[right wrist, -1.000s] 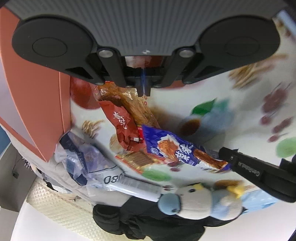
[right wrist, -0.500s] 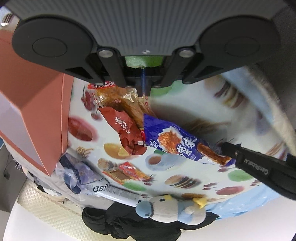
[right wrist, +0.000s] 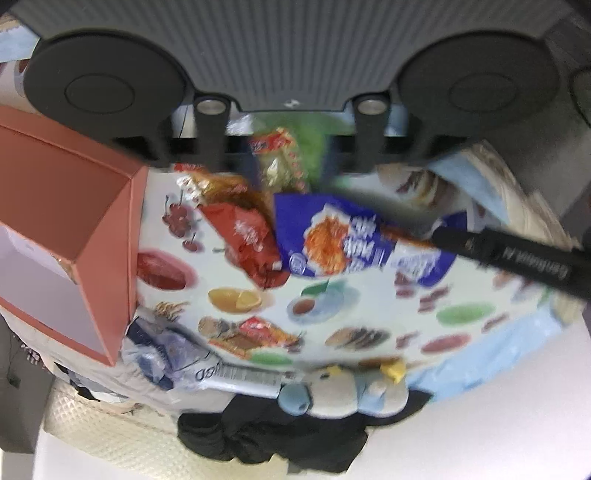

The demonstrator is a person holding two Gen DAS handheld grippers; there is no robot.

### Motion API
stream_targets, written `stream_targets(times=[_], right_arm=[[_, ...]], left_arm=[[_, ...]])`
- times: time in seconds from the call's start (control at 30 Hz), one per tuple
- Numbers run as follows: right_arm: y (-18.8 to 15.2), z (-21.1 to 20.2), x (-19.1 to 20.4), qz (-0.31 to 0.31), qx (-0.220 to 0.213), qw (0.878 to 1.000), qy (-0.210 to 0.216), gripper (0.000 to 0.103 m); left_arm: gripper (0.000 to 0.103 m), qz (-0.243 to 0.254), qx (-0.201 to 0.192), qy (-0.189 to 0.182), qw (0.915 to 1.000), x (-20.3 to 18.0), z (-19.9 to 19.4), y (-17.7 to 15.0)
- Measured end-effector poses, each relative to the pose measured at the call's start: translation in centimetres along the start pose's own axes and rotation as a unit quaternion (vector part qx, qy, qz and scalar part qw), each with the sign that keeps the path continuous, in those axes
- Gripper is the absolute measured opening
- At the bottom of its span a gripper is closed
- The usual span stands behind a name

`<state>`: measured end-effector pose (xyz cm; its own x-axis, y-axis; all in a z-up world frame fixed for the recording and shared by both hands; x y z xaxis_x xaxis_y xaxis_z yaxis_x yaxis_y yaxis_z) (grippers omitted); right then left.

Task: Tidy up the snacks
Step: 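Lift the blue chip bag with the left tool while the right tool lifts the red packet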

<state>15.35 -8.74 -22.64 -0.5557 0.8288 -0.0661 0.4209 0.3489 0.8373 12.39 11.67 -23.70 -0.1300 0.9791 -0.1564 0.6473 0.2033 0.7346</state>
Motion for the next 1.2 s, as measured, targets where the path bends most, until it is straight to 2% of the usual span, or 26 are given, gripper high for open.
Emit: stream_targets(times=[0.07,0.17,0.37,0.57,0.73,0.8,0.87,1.03,1.13,1.2], right_arm=[[0.6,0.0,-0.7,0.007,-0.012,1.0,-0.007,0.054],[1.7,0.6,-1.8,0.015,-0.025,0.999,-0.012,0.054],[3.6,4.2,-3.4,0.037,-0.025,0.999,-0.005,0.054],[4.0,8.3,-4.2,0.059,0.016,0.998,0.027,0.054],[3.7,10.0,-4.1,0.038,0.033,0.998,0.022,0.054],[3.6,10.6,-4.1,0.041,0.044,0.998,0.031,0.054],[3.5,11.1,-4.0,0.032,0.05,0.998,0.029,0.054],[2.7,12.4,-4.3,0.05,0.069,0.996,0.037,0.052],[2.5,12.4,-4.6,0.06,0.067,0.995,0.04,0.053],[2.5,12.4,-4.7,0.067,0.065,0.995,0.041,0.048]], left_arm=[[0.076,0.035,-0.001,-0.011,0.9993,-0.4,0.2,0.7],[0.083,0.101,-0.004,-0.033,0.9944,-1.6,0.8,1.7],[0.084,0.247,-0.006,-0.075,0.9661,-4.3,2.9,1.8],[0.084,0.299,0.026,-0.082,0.9502,-4.6,5.9,0.8],[0.084,0.359,0.035,-0.091,0.9281,-5.5,6.9,-0.2],[0.084,0.373,0.043,-0.093,0.9221,-5.6,7.2,-0.7],[0.083,0.37,0.051,-0.098,0.9223,-5.6,7.6,-0.7],[0.078,0.328,0.077,-0.114,0.9347,-4.8,8.3,-0.3],[0.067,0.301,0.087,-0.12,0.9421,-4.5,8.6,0.0],[0.058,0.292,0.092,-0.117,0.9447,-4.4,8.7,0.2]])
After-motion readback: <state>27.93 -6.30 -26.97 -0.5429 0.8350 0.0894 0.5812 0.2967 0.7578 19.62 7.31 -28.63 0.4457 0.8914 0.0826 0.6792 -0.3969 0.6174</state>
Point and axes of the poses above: each gripper's, at about its wrist camera, not at the fingertips, and z roughly the way its jaws point, x to its left, y to its top, the point moved 6 cm from there along z, roughly the way its jaws point, and after that the axes turned 10 degrees about -x, right-handed, at the moved point
